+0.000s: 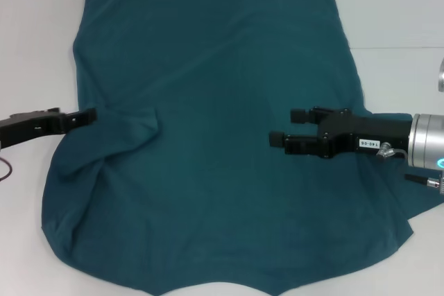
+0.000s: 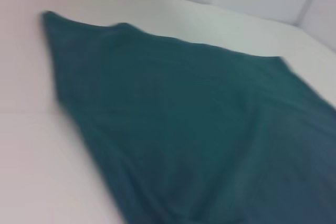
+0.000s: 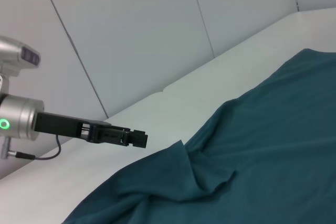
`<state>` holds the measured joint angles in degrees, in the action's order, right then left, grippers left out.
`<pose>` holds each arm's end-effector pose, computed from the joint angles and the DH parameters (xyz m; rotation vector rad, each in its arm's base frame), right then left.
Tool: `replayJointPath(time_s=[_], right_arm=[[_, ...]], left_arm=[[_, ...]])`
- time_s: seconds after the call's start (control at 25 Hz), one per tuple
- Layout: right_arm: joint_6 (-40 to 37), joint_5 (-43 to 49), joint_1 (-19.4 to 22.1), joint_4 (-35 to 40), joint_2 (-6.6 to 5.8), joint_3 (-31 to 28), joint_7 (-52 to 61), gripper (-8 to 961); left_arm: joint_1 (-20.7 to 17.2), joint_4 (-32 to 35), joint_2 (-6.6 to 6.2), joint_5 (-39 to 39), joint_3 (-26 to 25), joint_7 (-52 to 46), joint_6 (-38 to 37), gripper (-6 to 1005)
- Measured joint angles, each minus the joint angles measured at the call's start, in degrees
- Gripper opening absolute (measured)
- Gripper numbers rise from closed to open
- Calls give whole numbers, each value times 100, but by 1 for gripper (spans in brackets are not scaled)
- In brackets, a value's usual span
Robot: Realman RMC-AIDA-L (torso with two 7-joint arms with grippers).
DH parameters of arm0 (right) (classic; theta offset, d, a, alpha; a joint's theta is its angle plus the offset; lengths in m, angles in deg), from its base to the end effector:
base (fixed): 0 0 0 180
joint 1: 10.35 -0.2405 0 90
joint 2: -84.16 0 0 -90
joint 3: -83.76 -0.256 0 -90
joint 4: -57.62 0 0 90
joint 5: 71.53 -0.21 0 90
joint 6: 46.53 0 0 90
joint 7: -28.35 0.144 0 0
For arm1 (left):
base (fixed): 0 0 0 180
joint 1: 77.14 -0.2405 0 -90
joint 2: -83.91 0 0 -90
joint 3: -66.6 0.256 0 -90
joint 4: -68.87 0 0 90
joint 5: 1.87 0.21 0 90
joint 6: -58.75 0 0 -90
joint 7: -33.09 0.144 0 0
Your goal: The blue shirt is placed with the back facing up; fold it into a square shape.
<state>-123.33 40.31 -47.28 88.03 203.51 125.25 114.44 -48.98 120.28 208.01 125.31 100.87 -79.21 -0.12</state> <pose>0.2422 0.3686 -0.0248 -2.6242 0.8247 0.6953 -0.3184 0.3748 0.0394 -2.0068 -1.2120 -0.4315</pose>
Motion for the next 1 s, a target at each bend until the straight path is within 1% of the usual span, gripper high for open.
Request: replayJointPath(time_s=[0.08, 0.24, 0.48, 0.84, 1.0], right_arm=[[0, -1, -19, 0, 0, -1, 1, 917], [4, -4, -40, 0, 0, -1, 6, 917], [11, -5, -51, 33, 0, -9, 60, 917], [16, -5, -38, 52, -9, -9, 75, 916], [16, -5, -27, 53, -9, -9, 75, 917]], left_arm=[[-7, -162, 1, 26, 13, 51, 303, 752], [23, -444, -8, 39, 25, 177, 665, 848], [30, -555, -13, 48, 125, 229, 747, 844], [26, -545, -8, 95, 399, 233, 699, 775], [31, -530, -8, 134, 367, 223, 767, 744]])
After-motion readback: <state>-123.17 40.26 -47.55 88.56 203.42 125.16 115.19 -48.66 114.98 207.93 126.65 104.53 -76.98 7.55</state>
